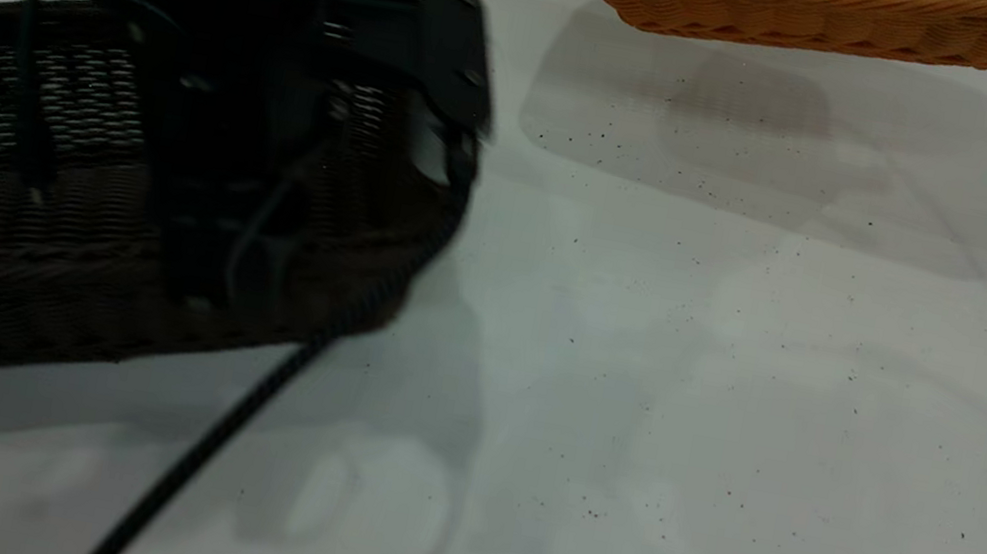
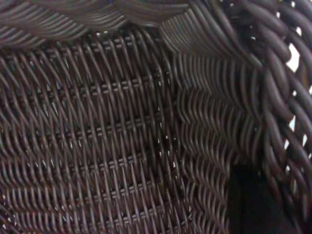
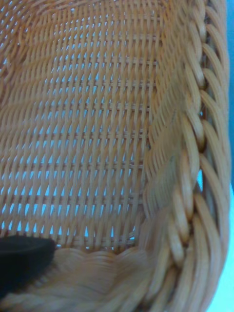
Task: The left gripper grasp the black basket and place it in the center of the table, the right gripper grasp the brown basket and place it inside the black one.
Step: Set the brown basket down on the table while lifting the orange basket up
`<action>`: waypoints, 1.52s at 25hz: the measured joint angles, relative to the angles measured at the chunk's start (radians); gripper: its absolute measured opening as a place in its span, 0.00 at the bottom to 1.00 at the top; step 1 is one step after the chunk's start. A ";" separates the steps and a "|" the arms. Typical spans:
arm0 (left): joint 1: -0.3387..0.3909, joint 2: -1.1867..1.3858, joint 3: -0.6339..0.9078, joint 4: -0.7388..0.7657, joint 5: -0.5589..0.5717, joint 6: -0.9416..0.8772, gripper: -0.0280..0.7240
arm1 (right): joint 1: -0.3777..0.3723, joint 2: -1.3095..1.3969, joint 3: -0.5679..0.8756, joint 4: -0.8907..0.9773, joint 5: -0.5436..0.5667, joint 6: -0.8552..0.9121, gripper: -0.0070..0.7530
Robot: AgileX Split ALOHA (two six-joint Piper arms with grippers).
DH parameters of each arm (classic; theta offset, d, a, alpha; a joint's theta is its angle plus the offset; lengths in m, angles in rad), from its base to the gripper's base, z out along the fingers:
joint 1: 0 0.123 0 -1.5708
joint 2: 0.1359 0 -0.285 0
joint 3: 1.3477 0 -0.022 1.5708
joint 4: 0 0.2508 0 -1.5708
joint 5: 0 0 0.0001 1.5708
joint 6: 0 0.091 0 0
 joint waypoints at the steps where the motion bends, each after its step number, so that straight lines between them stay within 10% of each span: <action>1: -0.021 0.000 0.000 0.000 -0.007 0.016 0.26 | 0.000 0.000 0.000 0.000 0.000 0.000 0.14; 19: -0.283 0.066 -0.092 -0.001 -0.108 -0.018 0.24 | 0.000 0.000 0.000 -0.004 0.063 -0.001 0.14; 38: -0.298 0.066 -0.091 0.001 -0.096 -0.163 0.24 | 0.000 0.000 0.000 -0.004 0.067 -0.019 0.14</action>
